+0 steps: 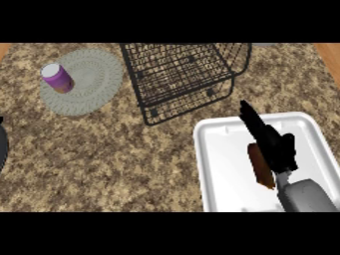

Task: Pick the sweet potato from the tray and place it in the tiered basket

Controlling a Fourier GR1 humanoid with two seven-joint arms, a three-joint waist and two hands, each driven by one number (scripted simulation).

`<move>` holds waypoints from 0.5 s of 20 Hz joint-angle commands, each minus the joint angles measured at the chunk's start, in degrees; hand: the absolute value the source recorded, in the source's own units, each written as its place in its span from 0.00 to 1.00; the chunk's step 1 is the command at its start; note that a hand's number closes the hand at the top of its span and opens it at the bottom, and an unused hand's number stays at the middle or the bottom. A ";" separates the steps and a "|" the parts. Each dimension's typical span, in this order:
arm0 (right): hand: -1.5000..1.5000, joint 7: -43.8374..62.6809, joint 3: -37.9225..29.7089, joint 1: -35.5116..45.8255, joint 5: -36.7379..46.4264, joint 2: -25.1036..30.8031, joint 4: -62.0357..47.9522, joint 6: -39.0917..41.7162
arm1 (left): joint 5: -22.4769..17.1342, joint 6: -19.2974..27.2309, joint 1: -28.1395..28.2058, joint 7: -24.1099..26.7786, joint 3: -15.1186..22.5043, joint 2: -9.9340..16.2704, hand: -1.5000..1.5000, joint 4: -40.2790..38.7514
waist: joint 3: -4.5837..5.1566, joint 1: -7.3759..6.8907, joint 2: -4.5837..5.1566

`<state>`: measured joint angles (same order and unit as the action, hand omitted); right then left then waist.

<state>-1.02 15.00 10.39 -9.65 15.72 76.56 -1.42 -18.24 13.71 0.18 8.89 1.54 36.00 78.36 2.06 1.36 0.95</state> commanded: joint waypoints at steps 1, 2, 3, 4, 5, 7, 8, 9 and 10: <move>1.00 0.47 -1.87 0.92 -1.06 2.85 3.06 2.90 | 1.95 1.90 -3.57 -0.86 2.79 -4.30 0.50 -0.04 | -2.04 -0.49 -0.95; 1.00 -1.06 -5.47 2.90 -5.17 7.63 3.93 9.31 | 1.92 1.48 -2.79 -0.77 4.12 -4.95 0.50 2.63 | -2.08 -0.55 -1.03; 1.00 -1.42 -5.74 6.56 -6.58 7.05 3.39 11.46 | 2.79 2.51 -4.18 -0.16 5.55 -6.73 0.50 3.88 | -2.10 -0.91 -0.93; 1.00 -0.88 -8.11 7.87 -9.56 9.32 6.10 14.02 | 3.63 4.41 -5.67 -1.00 7.10 -8.89 0.50 4.58 | -2.11 -0.06 -1.07; 1.00 -2.40 -9.83 10.82 -11.73 11.25 5.29 17.85 | 3.85 4.72 -7.58 -1.97 8.00 -9.46 0.50 6.10 | -2.20 -0.18 -0.96; 1.00 -8.50 -19.77 8.89 -21.42 -3.94 6.44 2.28 | 1.81 3.06 -4.88 -1.26 6.64 -8.96 0.50 4.28 | -4.60 5.36 -2.60; 1.00 -2.01 -12.38 9.72 0.32 17.50 1.25 7.00 | 3.85 4.76 -6.86 -2.56 11.44 -13.04 0.50 7.26 | -1.99 0.81 -0.85; 0.00 1.47 -14.17 9.18 -11.77 13.43 -2.04 14.62 | 7.30 8.40 -9.20 -3.54 15.44 -17.85 0.50 5.73 | -2.11 -0.28 -0.65; 0.00 3.90 -14.04 8.83 -21.70 8.85 -3.38 20.70 | 6.12 6.75 -8.27 -2.92 14.44 -16.34 0.50 6.76 | -2.22 -0.85 -0.48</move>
<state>-1.65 3.37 18.71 -21.36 24.61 77.79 11.00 -13.88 18.77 -6.52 6.83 11.73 24.10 83.72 -0.15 1.73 0.02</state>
